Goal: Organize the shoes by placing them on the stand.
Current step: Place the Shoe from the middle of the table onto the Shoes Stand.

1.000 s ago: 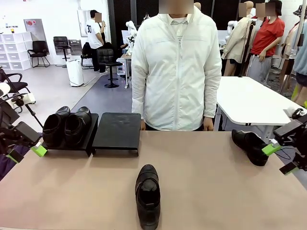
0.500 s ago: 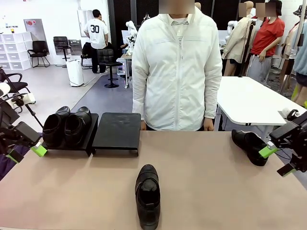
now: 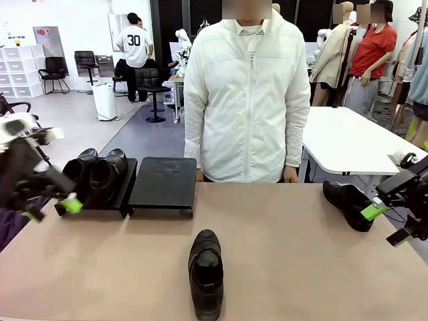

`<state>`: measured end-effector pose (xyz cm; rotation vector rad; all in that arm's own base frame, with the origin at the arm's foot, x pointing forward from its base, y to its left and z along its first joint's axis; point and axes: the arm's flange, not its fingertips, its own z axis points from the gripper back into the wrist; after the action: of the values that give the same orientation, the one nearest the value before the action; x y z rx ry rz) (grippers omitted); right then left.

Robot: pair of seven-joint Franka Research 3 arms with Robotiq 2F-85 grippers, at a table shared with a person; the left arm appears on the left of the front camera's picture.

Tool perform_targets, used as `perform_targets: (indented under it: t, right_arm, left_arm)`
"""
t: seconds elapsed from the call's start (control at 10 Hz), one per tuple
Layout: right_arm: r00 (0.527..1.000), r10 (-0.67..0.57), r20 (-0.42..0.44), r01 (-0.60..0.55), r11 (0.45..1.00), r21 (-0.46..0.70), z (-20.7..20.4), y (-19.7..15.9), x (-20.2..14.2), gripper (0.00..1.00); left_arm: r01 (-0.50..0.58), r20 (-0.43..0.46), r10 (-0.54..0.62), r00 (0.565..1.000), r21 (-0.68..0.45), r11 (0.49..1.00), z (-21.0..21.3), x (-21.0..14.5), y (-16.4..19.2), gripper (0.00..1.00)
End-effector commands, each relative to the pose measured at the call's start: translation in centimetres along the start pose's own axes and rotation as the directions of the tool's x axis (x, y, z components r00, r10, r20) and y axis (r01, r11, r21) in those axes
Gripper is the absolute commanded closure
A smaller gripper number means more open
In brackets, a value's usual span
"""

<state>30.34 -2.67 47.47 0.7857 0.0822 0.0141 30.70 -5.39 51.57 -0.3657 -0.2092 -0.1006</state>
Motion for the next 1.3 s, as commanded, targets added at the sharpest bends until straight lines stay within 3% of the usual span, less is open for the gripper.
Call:
perform_targets:
  t: [0.0, 0.1, 0.2, 0.4, 0.6, 0.7, 0.9, 1.0, 1.2]
  right_arm:
    - [1.000, -0.011, 0.001, 0.011, 1.000, 0.013, 0.2, 0.1, 0.0, 0.00]
    - [1.000, -0.011, 0.001, 0.011, 1.000, 0.013, 0.2, 0.1, 0.0, 0.00]
    - [1.000, -0.011, 0.001, 0.011, 1.000, 0.013, 0.2, 0.1, 0.0, 0.00]
    - [1.000, -0.011, 0.001, 0.011, 1.000, 0.013, 0.2, 0.1, 0.0, 0.00]
    - [1.000, -0.011, 0.001, 0.011, 1.000, 0.013, 0.2, 0.1, 0.0, 0.00]
    - [1.000, -0.011, 0.001, 0.011, 1.000, 0.013, 0.2, 0.1, 0.0, 0.00]
    - [1.000, -0.011, 0.001, 0.011, 1.000, 0.013, 0.2, 0.1, 0.0, 0.00]
    - [1.000, -0.011, 0.001, 0.011, 1.000, 0.013, 0.2, 0.1, 0.0, 0.00]
    - [1.000, -0.011, 0.001, 0.011, 1.000, 0.013, 0.2, 0.1, 0.0, 0.00]
  left_arm:
    - [-0.276, -0.020, 0.278, 0.960, 0.069, 0.959, -4.8, 7.3, -12.5, 0.00]
    - [-0.265, -0.084, 0.279, 0.957, 0.144, 0.953, -8.4, 9.5, -18.6, 0.00]
    - [-0.216, -0.070, 0.236, 0.969, 0.224, 0.951, -11.6, 10.7, -23.6, 0.00]
    - [-0.101, -0.115, 0.137, 0.984, 0.274, 0.956, -16.8, 12.3, -30.1, 0.00]
    - [-0.080, -0.174, 0.126, 0.977, 0.248, 0.965, -17.4, 12.1, -29.6, 0.00]
    - [-0.110, -0.113, 0.136, 0.984, 0.215, 0.970, -17.9, 9.4, -30.4, 0.00]
    - [-0.110, -0.113, 0.136, 0.984, 0.215, 0.970, -17.9, 9.4, -30.4, 0.00]
    - [-0.093, -0.145, 0.129, 0.981, 0.231, 0.968, -19.2, 10.9, -30.7, 0.00]
    - [-0.057, -0.146, 0.099, 0.984, 0.272, 0.961, -22.5, 9.1, -30.6, 0.00]
